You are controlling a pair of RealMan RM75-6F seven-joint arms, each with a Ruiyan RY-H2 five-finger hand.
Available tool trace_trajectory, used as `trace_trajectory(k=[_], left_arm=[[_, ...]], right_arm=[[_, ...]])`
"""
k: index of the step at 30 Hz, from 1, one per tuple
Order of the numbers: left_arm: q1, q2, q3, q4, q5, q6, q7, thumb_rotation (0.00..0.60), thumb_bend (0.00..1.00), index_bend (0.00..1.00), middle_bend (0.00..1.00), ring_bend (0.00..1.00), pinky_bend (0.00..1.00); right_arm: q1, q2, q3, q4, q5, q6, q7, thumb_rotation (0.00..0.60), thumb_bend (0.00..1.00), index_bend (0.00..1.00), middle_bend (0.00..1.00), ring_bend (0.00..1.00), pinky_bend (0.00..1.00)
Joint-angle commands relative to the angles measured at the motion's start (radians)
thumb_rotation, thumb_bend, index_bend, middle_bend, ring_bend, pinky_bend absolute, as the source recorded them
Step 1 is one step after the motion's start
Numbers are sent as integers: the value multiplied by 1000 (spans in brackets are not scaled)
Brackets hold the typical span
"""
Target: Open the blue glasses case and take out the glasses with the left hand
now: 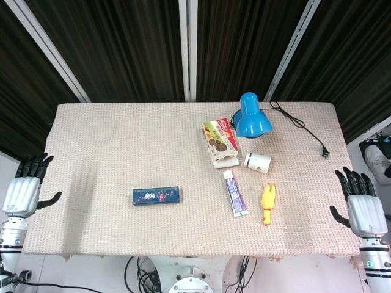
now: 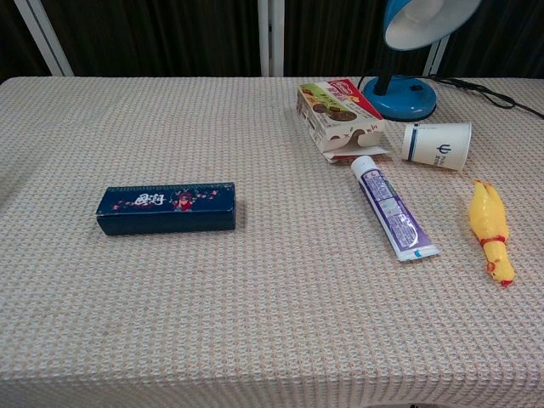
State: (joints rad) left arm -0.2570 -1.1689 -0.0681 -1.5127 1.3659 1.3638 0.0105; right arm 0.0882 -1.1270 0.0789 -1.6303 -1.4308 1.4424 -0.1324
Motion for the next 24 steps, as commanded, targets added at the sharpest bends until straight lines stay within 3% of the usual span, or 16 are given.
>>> trace_trajectory(k=[1,7,14,24], left_arm=[[0,5,2,-8,13,1,2,600,212,74,19,0,22],[0,5,10,-26,44,-3,-7,600,212,74,19,0,21],[-53,-5,27,-86,101,-88,-18,600,208,73,20,0,23],[-193,-137,27,-120,161,-267,28,600,180,71,33,0,28]], right_arm=[[-6,0,-2,6,-3,9,6,600,213,0,0,0,0],[-10,2,-2,11,-8,18,16,600,214,0,0,0,0],[-15,9,11,11,-2,35,33,600,214,0,0,0,0],[-18,25,24,5,22,32,47,600,214,0,0,0,0]])
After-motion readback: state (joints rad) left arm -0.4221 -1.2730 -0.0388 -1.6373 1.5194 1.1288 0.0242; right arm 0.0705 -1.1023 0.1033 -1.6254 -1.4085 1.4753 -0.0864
